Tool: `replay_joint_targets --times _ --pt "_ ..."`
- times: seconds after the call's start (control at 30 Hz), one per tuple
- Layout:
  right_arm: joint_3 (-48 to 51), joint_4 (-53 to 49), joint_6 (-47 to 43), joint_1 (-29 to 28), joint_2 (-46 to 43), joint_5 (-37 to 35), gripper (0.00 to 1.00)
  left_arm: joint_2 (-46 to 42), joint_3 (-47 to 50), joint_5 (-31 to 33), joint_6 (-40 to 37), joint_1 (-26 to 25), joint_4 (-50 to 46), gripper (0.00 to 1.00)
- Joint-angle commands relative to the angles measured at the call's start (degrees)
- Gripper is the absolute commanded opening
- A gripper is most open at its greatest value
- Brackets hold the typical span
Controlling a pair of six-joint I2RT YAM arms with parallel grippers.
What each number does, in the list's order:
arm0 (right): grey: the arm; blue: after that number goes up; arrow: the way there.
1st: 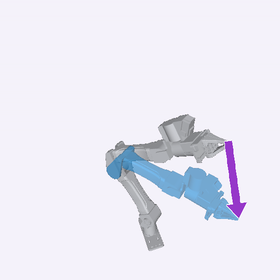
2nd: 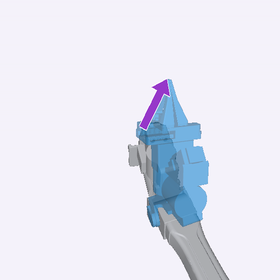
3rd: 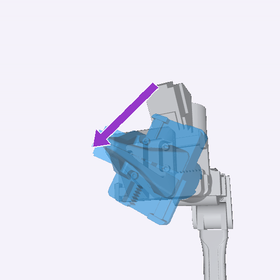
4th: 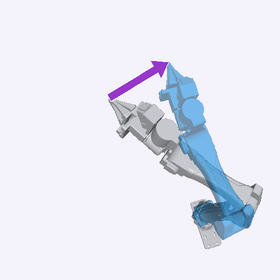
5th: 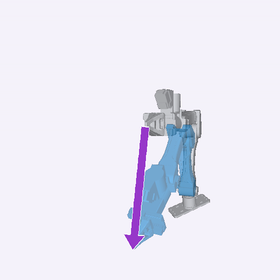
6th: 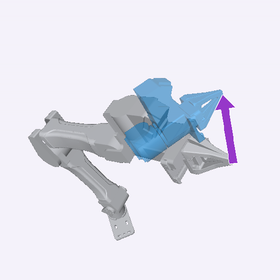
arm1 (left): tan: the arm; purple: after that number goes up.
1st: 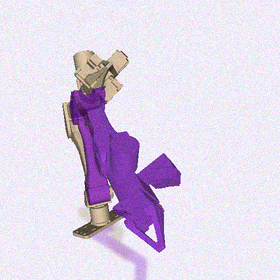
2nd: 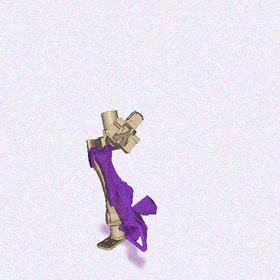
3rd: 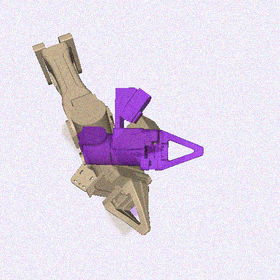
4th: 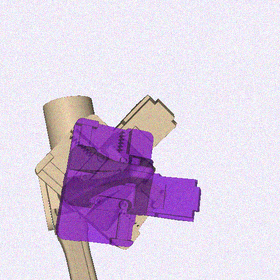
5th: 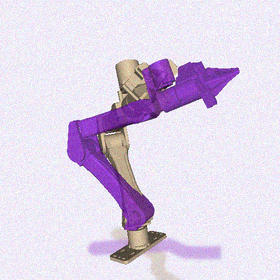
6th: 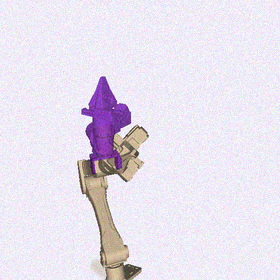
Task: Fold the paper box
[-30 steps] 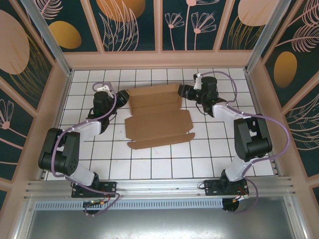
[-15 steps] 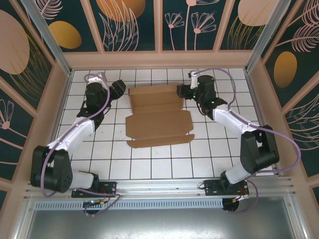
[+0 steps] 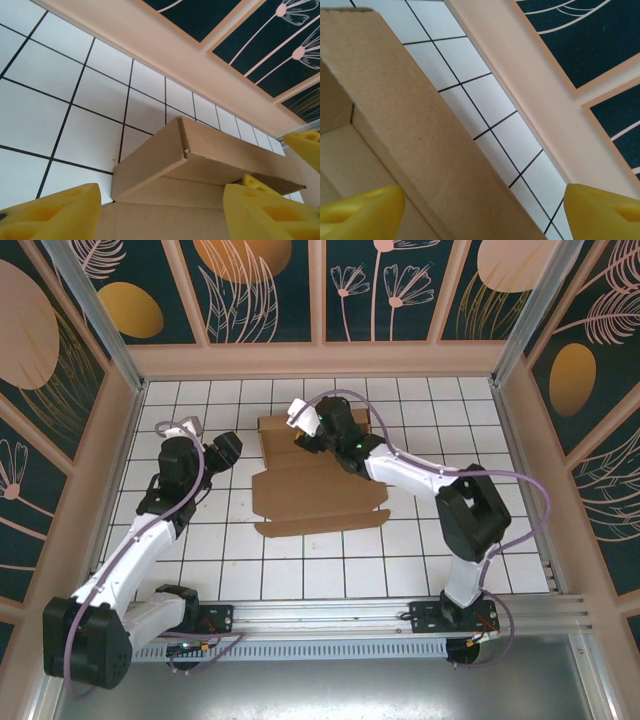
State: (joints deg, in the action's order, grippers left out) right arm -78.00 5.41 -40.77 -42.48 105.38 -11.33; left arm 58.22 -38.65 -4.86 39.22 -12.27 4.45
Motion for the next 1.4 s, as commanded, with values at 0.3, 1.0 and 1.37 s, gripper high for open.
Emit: replay_joint_targets --times 0.3,1.0,1.37 --pt "-9.9 -7.3 2.0 3.0 8.0 0.2 0.55 -3.0 -3.0 1.4 -1.7 0.1 -5.1 0.64" --pt "-20.4 -27.5 41.7 23.9 18.3 26.0 0.29 -3.0 -6.5 2.3 -0.4 0.1 -5.4 0.64" --pt "17.7 -3.6 83.4 25.0 1.1 29.9 0.47 -2.7 -3.9 1.3 1.7 0.1 -2.8 0.66"
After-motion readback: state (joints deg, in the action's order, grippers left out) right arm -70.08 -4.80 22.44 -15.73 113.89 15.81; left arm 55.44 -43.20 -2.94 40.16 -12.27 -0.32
